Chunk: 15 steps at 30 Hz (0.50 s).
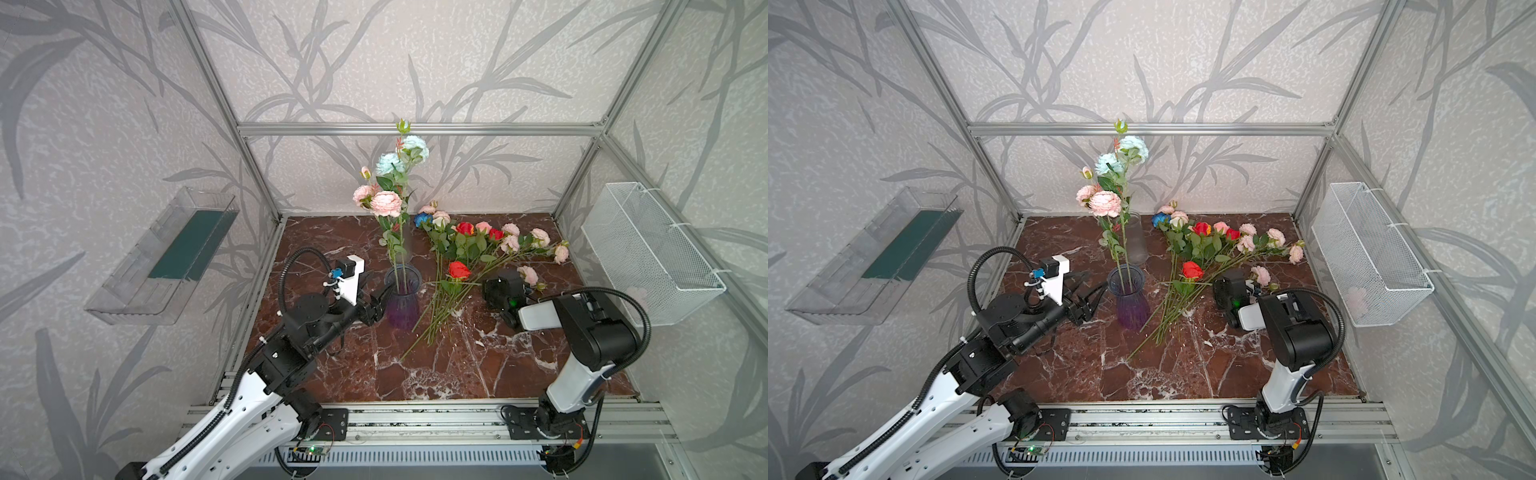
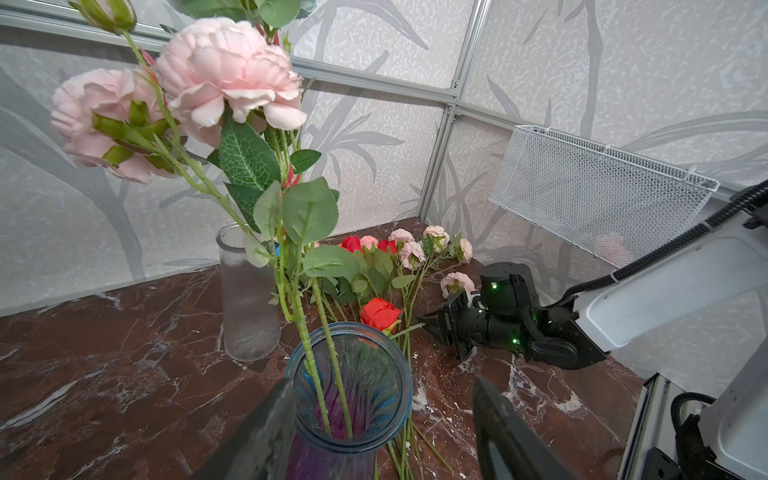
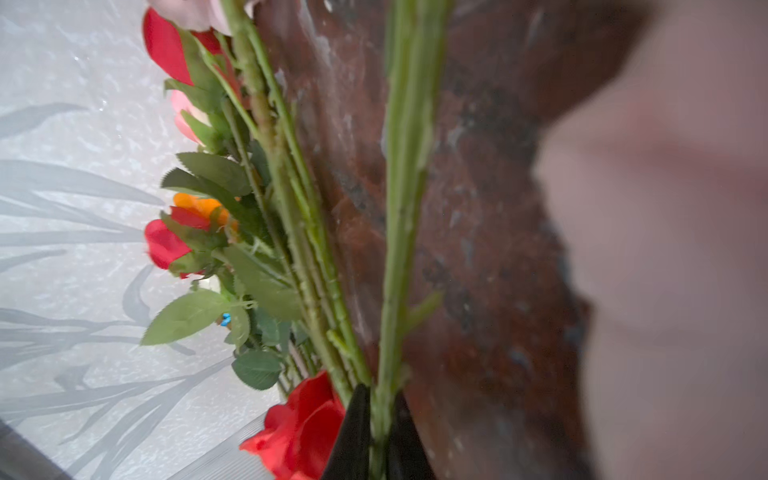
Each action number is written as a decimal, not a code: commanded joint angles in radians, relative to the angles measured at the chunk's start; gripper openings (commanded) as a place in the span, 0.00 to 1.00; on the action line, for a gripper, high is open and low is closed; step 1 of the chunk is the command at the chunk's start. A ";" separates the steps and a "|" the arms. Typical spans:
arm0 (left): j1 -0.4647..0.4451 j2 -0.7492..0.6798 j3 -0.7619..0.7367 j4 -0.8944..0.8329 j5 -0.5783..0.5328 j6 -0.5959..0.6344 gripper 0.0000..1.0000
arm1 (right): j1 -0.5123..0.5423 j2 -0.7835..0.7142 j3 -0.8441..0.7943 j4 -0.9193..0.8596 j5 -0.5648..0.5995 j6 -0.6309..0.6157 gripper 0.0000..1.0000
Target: Arrange the flowers into the vase
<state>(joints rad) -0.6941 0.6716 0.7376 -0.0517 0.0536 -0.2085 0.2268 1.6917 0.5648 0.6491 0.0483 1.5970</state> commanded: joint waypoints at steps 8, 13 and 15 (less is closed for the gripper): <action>-0.001 -0.030 0.011 0.001 -0.012 0.023 0.68 | 0.003 -0.408 0.157 -0.469 0.051 -0.391 0.08; -0.002 -0.062 0.012 -0.025 -0.045 0.042 0.68 | 0.103 -0.476 0.323 -0.595 0.095 -0.672 0.08; -0.002 -0.075 0.007 -0.040 -0.103 0.049 0.68 | 0.180 -0.485 0.424 -0.647 0.126 -0.808 0.07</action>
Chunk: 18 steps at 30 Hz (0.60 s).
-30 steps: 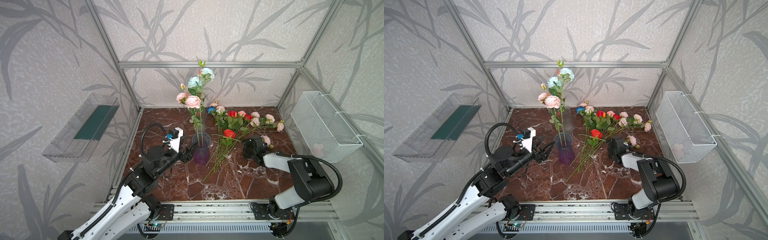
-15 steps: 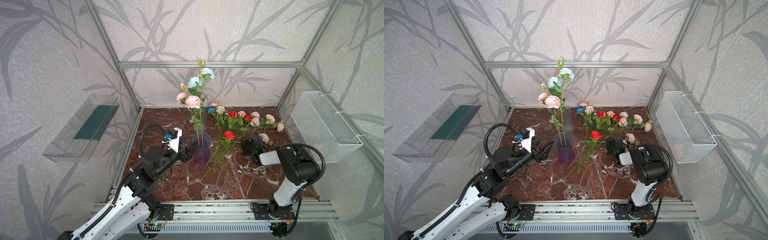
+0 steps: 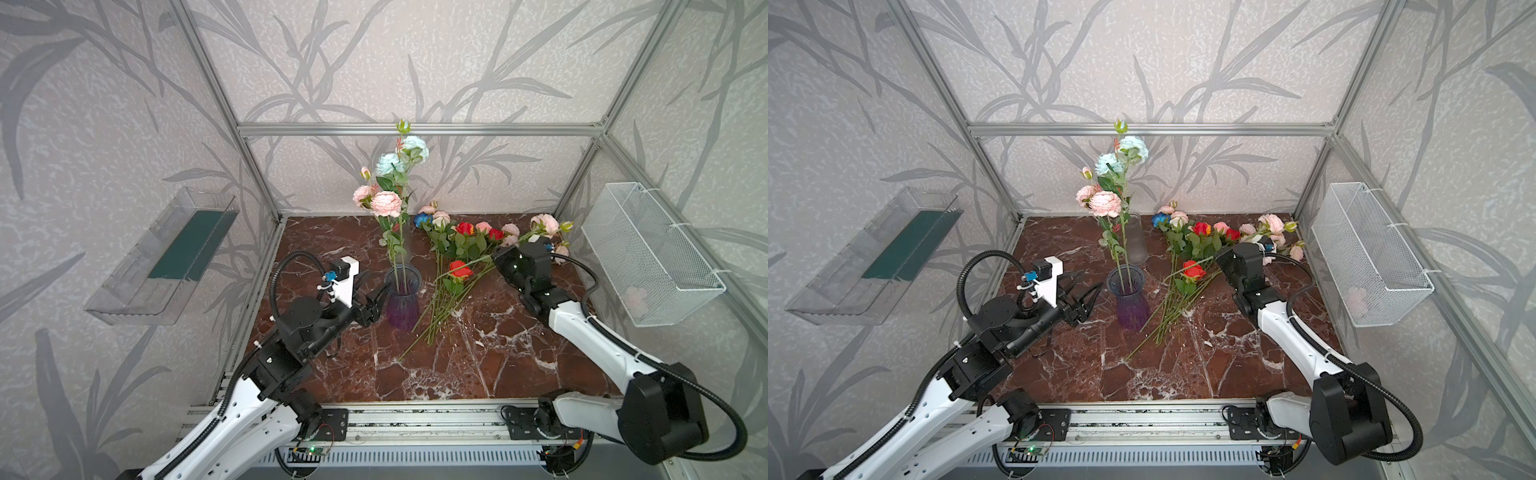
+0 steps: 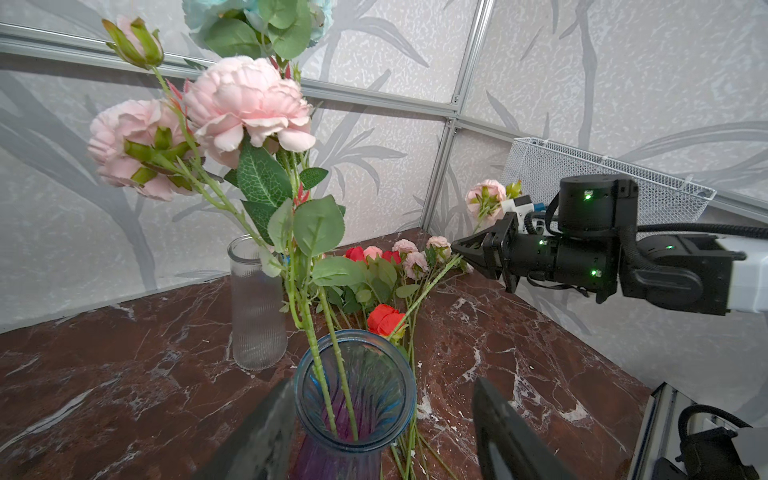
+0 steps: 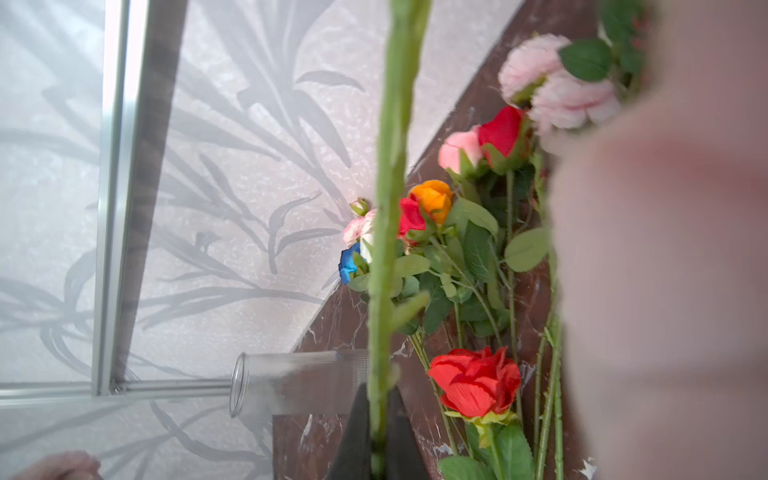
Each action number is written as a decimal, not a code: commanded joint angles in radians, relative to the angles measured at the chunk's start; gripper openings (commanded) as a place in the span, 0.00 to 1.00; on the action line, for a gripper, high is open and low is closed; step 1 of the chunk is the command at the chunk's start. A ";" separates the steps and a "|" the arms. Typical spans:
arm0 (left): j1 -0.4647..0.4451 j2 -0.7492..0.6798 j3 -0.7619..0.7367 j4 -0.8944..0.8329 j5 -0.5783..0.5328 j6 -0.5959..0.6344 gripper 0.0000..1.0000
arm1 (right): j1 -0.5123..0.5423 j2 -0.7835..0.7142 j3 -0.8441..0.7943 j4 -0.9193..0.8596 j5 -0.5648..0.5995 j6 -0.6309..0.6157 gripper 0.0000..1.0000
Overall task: Arrange the flowers into the vase
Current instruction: 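Lift the pink carnations and lower them into the purple-blue vase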
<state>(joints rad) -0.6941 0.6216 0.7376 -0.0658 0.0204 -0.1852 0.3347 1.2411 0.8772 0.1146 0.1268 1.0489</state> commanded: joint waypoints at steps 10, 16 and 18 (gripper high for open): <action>0.003 -0.058 -0.032 -0.236 -0.640 -0.183 0.68 | 0.442 0.025 0.654 -0.252 0.317 -0.950 0.04; 0.005 -0.115 -0.077 -0.247 -0.643 -0.222 0.69 | 0.533 0.099 0.814 -0.380 0.220 -0.924 0.04; 0.008 -0.126 -0.081 -0.246 -0.643 -0.222 0.69 | 0.542 0.123 0.812 -0.382 0.183 -0.887 0.03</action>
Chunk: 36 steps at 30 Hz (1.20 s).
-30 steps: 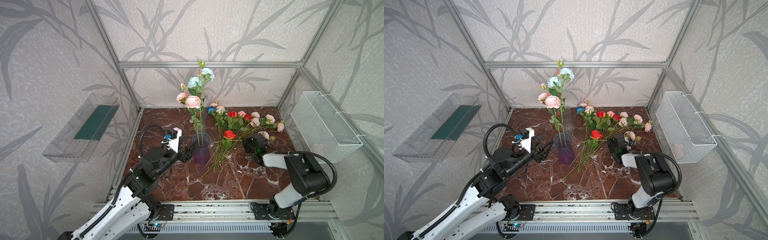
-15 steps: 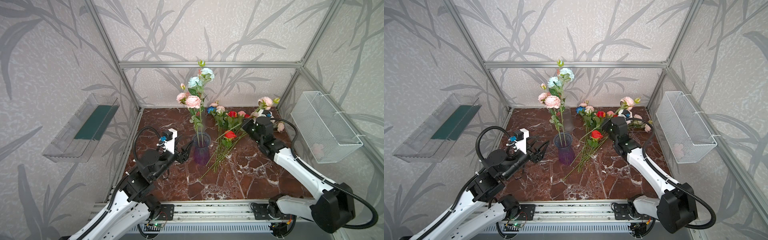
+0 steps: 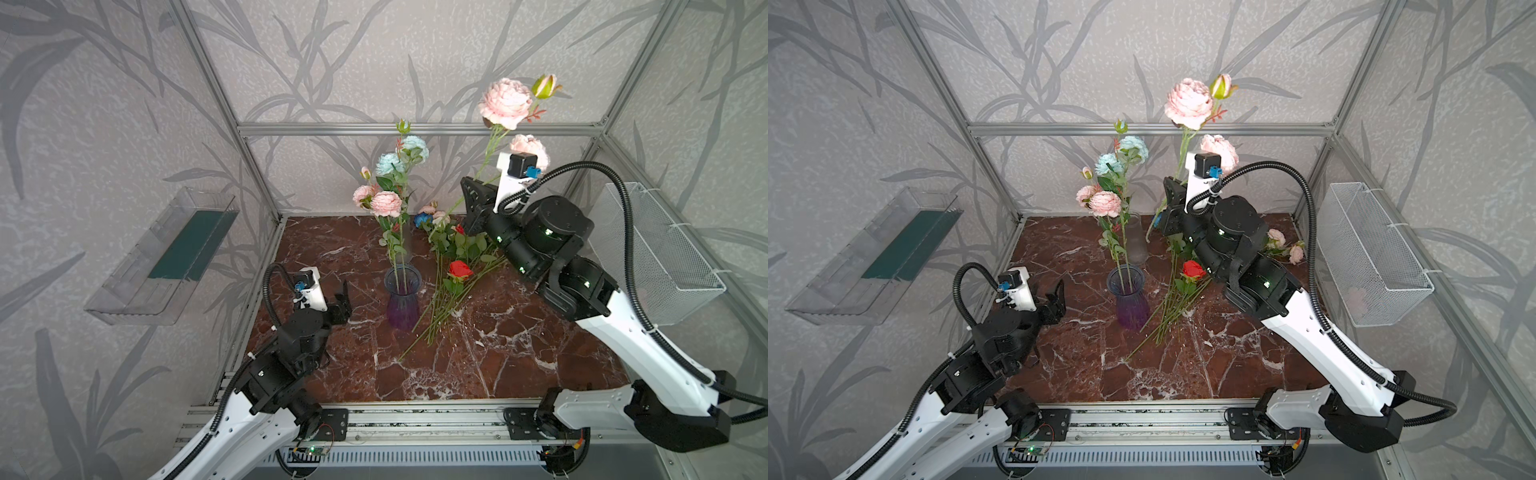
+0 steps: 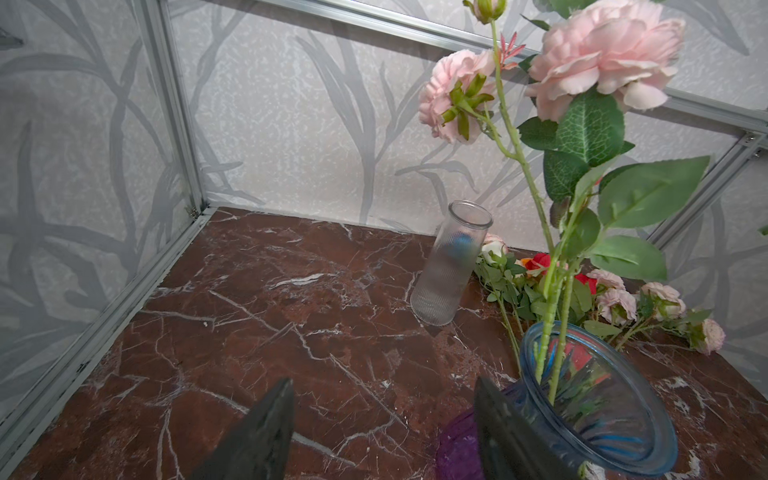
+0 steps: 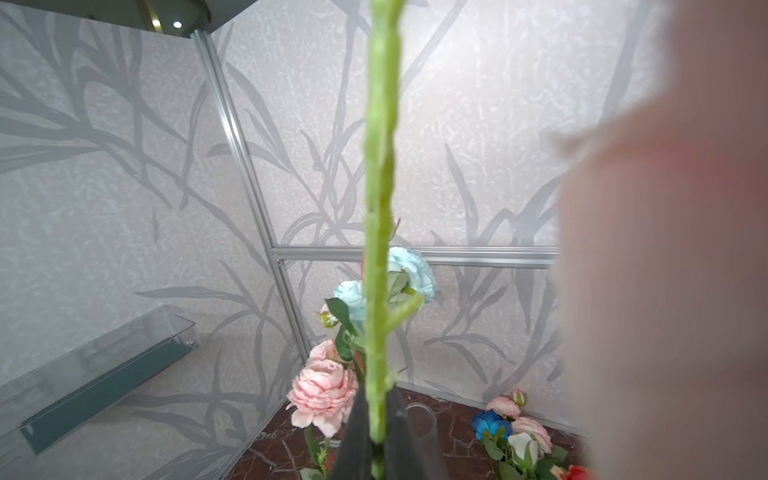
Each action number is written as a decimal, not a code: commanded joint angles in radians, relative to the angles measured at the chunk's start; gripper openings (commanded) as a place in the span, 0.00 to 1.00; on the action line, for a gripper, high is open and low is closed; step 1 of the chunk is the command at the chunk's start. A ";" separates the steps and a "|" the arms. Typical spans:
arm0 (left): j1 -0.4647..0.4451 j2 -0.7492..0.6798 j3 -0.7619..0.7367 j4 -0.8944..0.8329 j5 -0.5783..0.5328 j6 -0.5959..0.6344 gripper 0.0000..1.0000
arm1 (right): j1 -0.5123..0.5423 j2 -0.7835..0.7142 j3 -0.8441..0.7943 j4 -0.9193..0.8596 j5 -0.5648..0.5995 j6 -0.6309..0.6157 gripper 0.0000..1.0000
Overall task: Arrange the flowers into the vase
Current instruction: 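Lift the pink carnations and lower them into the purple-blue vase, then open the right gripper and move it back to the flower pile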
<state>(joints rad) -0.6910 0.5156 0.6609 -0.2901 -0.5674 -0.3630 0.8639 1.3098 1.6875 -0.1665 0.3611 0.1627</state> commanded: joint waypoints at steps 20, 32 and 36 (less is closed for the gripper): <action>0.007 -0.028 -0.038 -0.034 -0.017 -0.055 0.70 | 0.014 0.182 -0.105 -0.296 -0.083 0.208 0.54; 0.012 0.023 -0.013 -0.001 0.013 -0.036 0.71 | -0.029 0.058 -0.038 -0.488 -0.043 0.145 0.64; 0.014 0.020 -0.007 0.001 0.013 -0.030 0.71 | -0.172 -0.081 -0.129 -0.485 -0.111 0.215 0.64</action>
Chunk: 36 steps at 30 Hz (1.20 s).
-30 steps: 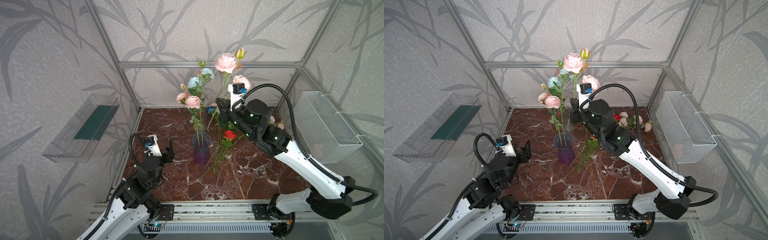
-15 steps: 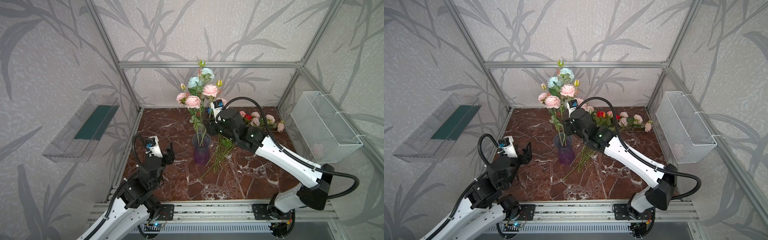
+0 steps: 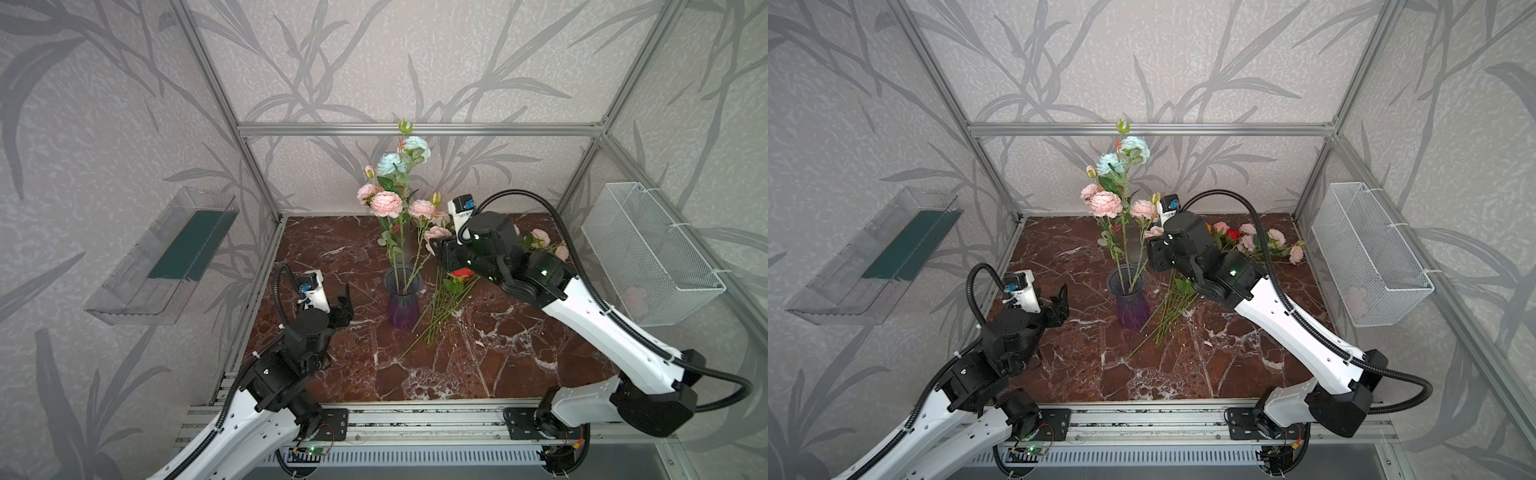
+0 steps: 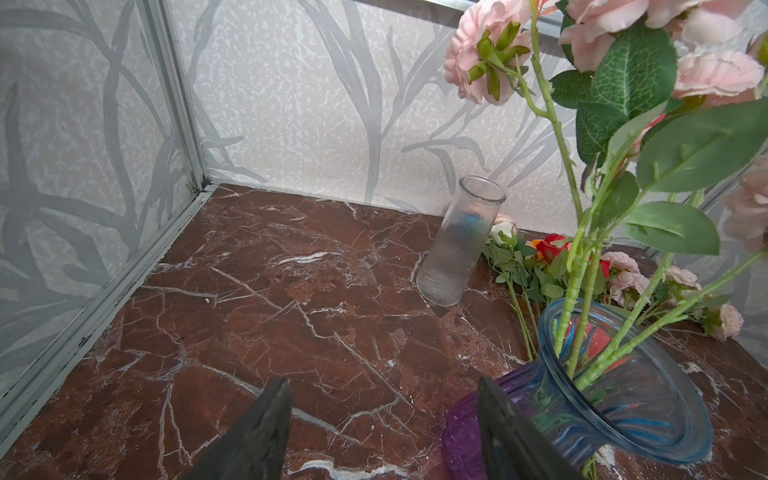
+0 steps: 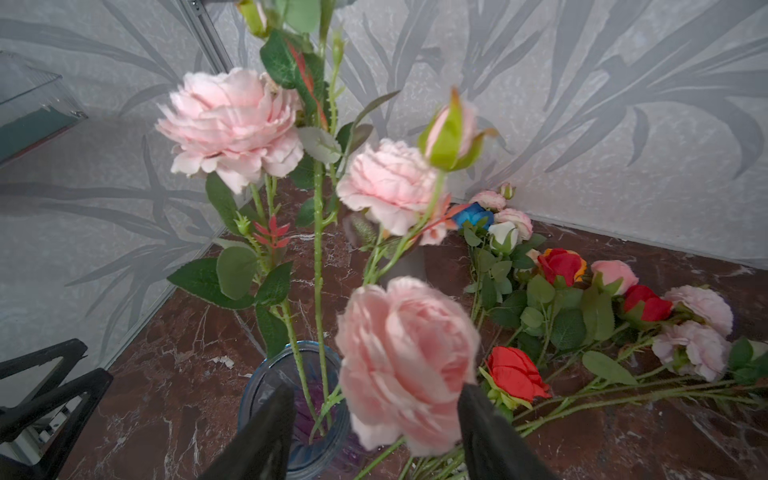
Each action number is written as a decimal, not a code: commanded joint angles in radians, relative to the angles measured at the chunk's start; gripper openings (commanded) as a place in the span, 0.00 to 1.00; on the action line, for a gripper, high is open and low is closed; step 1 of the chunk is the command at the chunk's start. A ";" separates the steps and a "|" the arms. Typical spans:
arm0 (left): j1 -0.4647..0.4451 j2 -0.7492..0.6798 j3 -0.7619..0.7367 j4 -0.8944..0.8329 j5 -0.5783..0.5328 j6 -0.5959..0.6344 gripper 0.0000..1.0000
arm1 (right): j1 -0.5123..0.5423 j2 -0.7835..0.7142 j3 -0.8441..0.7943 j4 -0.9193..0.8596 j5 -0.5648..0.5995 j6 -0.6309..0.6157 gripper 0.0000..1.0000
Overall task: Arrange the flowers into the vase
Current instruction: 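Open the right gripper and move it back to the flower pile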
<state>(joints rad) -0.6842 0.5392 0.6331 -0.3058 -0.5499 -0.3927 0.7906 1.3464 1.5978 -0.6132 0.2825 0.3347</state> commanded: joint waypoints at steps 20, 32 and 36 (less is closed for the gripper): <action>0.017 -0.047 -0.055 0.117 -0.005 0.011 0.71 | -0.786 0.341 -0.379 0.326 -0.349 0.450 0.44; 0.033 -0.026 -0.048 0.129 0.002 0.023 0.72 | -0.806 0.668 -0.184 0.263 -0.419 0.509 0.42; 0.040 -0.023 -0.049 0.128 0.002 0.021 0.72 | -0.809 0.689 -0.185 0.269 -0.415 0.503 0.38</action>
<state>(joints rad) -0.6514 0.5144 0.5827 -0.1932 -0.5442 -0.3706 -0.0097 2.0285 1.3884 -0.3237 -0.1291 0.8272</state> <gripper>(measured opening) 0.720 0.398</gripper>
